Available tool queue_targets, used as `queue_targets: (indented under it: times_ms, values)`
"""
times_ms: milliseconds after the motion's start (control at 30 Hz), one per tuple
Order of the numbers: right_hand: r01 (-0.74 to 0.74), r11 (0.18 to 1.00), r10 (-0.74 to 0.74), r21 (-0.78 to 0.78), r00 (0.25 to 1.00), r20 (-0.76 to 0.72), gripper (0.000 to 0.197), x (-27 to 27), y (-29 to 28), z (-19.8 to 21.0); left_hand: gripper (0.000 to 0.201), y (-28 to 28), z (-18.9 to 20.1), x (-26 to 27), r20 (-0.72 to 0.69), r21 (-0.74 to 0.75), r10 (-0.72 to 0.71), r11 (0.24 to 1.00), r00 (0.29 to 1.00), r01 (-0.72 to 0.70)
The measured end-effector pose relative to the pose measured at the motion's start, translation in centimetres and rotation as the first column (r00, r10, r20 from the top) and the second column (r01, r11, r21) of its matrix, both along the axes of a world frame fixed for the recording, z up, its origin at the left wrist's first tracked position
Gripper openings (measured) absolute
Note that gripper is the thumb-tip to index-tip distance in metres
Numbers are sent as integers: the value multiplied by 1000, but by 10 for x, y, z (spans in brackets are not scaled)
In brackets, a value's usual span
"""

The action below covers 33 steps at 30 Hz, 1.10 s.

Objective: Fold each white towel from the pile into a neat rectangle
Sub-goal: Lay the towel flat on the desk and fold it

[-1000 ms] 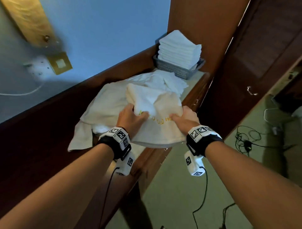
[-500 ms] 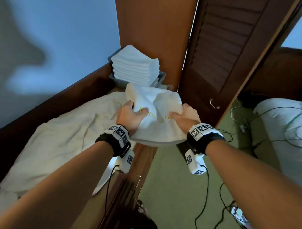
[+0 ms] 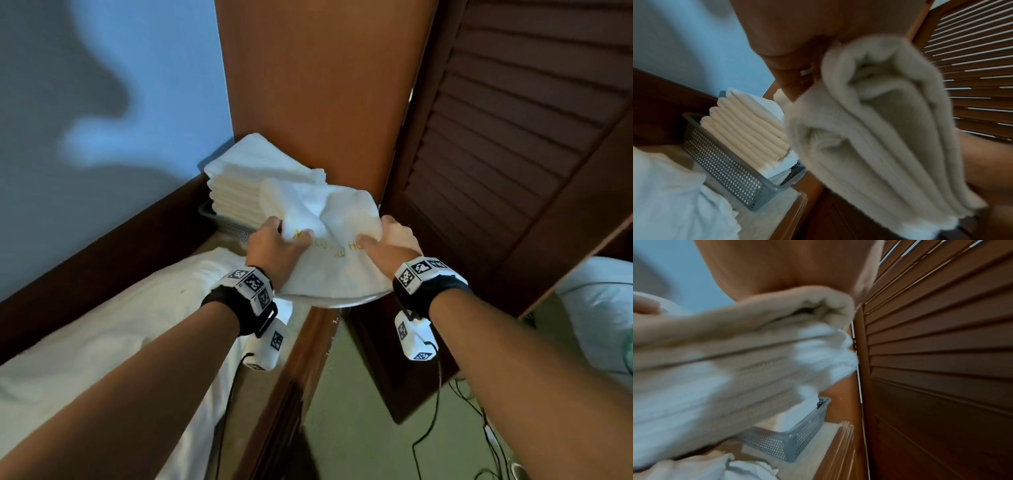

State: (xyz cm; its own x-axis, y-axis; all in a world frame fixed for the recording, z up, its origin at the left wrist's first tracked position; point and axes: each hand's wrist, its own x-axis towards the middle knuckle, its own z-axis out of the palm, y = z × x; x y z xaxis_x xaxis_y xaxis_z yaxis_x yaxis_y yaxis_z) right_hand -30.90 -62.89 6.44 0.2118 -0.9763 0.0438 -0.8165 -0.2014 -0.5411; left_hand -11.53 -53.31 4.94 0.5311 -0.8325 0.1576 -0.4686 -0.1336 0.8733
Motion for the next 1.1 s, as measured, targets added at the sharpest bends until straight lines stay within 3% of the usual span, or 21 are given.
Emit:
queue_targets:
  times_ms: [233, 400, 533, 733, 833, 933, 1033, 1100]
  values:
    - [-177, 981, 167, -78, 978, -121, 42, 61, -130, 6, 47, -88, -8, 47, -48, -26, 42, 999, 998, -43]
    - [-303, 944, 283, -126, 946, -156, 38, 113, -231, 14, 31, -156, -6, 69, -79, -27, 80, 996, 994, -83]
    - [-416, 893, 406, -175, 910, -87, 27, 162, -307, 24, 35, -213, -2, 88, -126, -34, 141, 989, 982, -146]
    - [-515, 817, 531, -258, 847, -11, 27, 234, -387, 33, 40, -275, -1, 124, -234, -108, 254, 952, 938, -285]
    - [-521, 810, 560, -270, 824, 90, 33, 263, -408, 23, 44, -293, -15, 141, -351, -92, 316, 925, 882, -368]
    - [-564, 818, 574, -111, 810, 119, 37, 279, -425, -12, 39, -302, -38, 144, -509, 8, 356, 912, 783, -410]
    - [-569, 810, 581, 141, 812, -61, 35, 277, -440, -58, 45, -306, -53, 142, -631, 128, 389, 905, 671, -405]
    - [-535, 828, 553, 165, 829, -83, 35, 275, -449, -69, 55, -311, -55, 144, -654, 132, 395, 899, 645, -418]
